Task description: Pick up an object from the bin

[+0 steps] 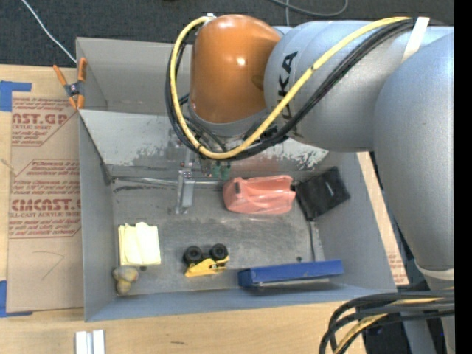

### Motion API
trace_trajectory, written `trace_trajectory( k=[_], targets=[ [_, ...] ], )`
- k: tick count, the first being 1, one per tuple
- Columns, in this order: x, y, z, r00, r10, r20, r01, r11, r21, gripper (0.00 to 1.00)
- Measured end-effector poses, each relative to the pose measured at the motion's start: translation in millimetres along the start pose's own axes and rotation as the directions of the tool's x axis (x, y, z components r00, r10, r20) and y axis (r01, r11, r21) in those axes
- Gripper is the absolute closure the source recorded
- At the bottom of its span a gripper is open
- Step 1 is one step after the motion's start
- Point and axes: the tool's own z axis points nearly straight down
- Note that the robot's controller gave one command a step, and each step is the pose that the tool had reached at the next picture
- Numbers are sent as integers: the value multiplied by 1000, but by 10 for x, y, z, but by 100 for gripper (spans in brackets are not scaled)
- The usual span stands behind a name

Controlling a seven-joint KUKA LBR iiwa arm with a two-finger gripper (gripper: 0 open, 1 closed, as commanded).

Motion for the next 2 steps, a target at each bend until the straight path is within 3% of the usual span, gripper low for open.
trace_trajectory(
  k=[1,2],
  targets=[
    [238,-193,-605,1000,-11,1,11,1000,0,0],
    [418,-253,408,991,-137,1,137,991,0,0]
  ],
)
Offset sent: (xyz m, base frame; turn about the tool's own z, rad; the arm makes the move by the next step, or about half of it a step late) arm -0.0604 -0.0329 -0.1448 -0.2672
